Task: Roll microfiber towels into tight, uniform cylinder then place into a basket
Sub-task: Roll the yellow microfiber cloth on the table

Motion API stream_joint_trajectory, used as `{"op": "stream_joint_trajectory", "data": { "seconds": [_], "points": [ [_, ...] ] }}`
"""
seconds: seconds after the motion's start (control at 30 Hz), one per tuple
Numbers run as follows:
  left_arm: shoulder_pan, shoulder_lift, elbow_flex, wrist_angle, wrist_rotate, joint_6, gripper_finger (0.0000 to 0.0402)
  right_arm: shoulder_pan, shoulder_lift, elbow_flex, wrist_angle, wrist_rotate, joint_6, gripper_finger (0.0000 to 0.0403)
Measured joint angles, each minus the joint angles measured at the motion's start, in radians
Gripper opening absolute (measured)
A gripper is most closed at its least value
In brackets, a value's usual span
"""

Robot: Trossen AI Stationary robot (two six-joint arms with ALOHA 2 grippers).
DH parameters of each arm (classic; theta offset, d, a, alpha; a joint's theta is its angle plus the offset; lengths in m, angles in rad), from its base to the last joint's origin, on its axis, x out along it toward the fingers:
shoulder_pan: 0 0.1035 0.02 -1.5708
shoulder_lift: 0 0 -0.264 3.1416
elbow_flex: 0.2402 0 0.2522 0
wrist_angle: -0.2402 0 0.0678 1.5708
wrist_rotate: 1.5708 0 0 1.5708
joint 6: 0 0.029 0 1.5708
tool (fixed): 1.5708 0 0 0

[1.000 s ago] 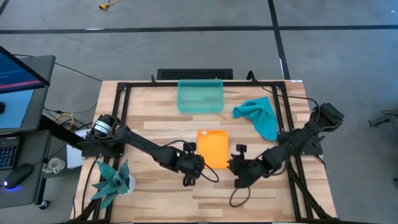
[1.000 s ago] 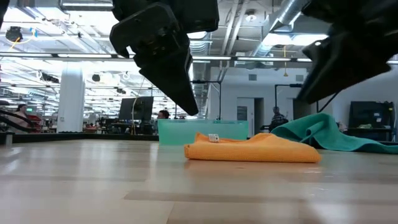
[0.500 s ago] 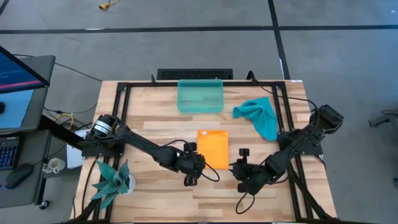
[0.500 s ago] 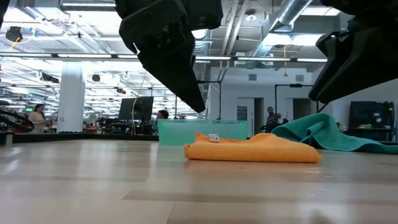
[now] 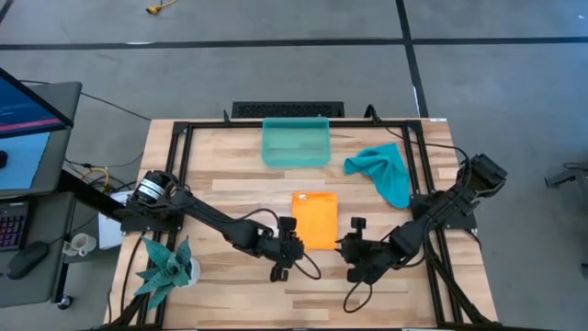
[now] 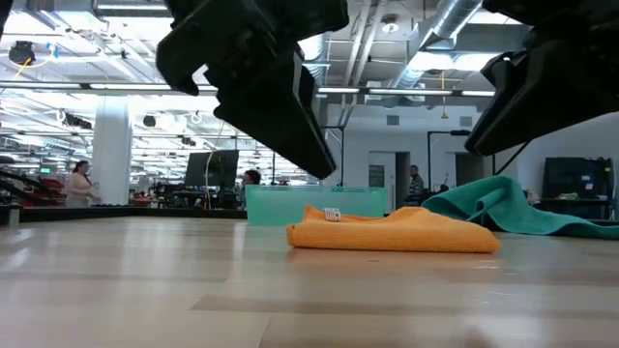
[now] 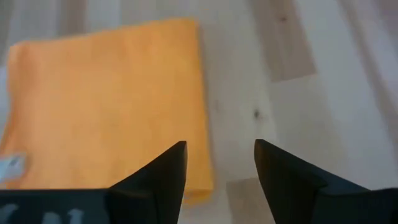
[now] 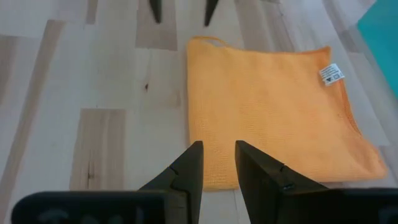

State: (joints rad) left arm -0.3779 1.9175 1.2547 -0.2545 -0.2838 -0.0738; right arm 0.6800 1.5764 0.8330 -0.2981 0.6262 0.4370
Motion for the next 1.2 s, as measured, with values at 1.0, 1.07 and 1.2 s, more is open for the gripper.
{"op": "stream_joint_trajectory", "data": {
  "seconds": [1.0, 1.07, 1.2],
  "points": [
    [0.025, 0.039, -0.030, 0.068, 0.043, 0.019, 0.0180, -0.004, 0.000, 0.000, -0.005, -0.002, 0.034, 0.0130],
    [0.027, 0.051, -0.033, 0.045, 0.040, 0.022, 0.0180, -0.005, 0.000, 0.000, -0.005, -0.002, 0.034, 0.0143],
    [0.033, 0.075, -0.029, 0.042, 0.045, 0.021, 0.0180, -0.008, 0.000, 0.000, -0.010, -0.002, 0.030, 0.0175]
  ]
}}
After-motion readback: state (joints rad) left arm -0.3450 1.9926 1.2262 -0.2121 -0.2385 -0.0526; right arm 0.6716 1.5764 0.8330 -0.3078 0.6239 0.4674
